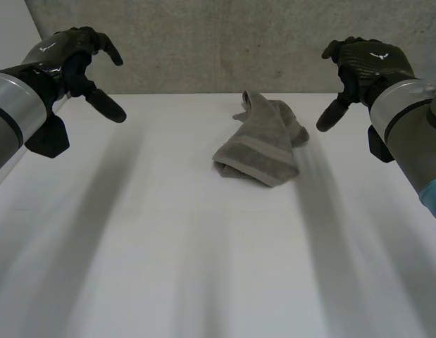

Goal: Fold the towel.

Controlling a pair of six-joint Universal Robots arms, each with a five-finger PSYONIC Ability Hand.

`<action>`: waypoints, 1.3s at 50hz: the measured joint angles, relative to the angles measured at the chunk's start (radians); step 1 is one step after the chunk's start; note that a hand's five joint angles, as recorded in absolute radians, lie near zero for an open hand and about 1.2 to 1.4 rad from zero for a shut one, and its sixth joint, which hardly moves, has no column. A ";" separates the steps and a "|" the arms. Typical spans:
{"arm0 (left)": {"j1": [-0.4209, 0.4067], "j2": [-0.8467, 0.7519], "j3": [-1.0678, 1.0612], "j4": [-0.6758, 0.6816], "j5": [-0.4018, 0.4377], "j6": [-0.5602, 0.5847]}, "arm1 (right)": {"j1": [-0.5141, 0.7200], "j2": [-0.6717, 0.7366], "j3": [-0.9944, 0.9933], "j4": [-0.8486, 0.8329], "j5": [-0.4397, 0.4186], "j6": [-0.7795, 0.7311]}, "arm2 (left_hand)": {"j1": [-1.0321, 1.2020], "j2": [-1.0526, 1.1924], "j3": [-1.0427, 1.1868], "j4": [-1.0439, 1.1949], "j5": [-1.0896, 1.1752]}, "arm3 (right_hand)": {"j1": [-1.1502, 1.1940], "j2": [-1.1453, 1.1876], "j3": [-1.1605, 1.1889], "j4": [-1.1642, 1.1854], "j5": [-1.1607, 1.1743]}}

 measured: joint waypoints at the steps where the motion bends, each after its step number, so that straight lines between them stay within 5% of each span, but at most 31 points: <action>1: -0.001 -0.001 0.001 -0.002 -0.001 0.000 | -0.004 -0.001 0.000 -0.001 0.001 0.000 | 0.000 0.000 0.000 0.000 0.000 | 0.000 0.000 0.000 0.000 0.000; 28: -0.033 -0.014 -0.015 0.015 0.001 0.003 | 0.003 0.041 0.002 -0.014 -0.040 -0.023 | -0.005 -0.009 -0.006 -0.010 -0.009 | 0.000 0.000 0.000 0.000 0.000; 38: -0.041 -0.026 -0.019 0.031 0.001 0.002 | 0.047 0.403 -0.219 -0.101 -0.170 -0.090 | -0.005 -0.010 -0.006 -0.010 -0.009 | 0.000 0.000 -0.001 0.000 0.000; 53: -0.045 -0.035 -0.041 0.085 0.001 0.003 | 0.075 1.021 -0.904 -0.012 -0.125 -0.216 | -0.005 -0.010 -0.006 -0.010 -0.009 | 0.029 0.021 0.013 0.014 0.029; 58: -0.047 -0.037 -0.041 0.090 0.001 0.003 | 0.070 1.076 -0.973 0.008 -0.115 -0.225 | -0.005 -0.010 -0.006 -0.010 -0.009 | 0.335 0.331 0.310 0.305 0.331; 61: -0.047 -0.041 -0.041 0.095 0.001 0.003 | 0.068 1.075 -0.973 0.014 -0.120 -0.225 | -0.005 -0.011 -0.006 -0.010 -0.009 | 0.854 0.854 0.837 0.828 0.839; 65: -0.047 -0.046 -0.040 0.101 0.001 0.003 | 0.072 1.039 -0.958 0.033 -0.128 -0.222 | -0.005 -0.011 -0.006 -0.010 -0.009 | 1.030 1.043 1.040 1.076 1.062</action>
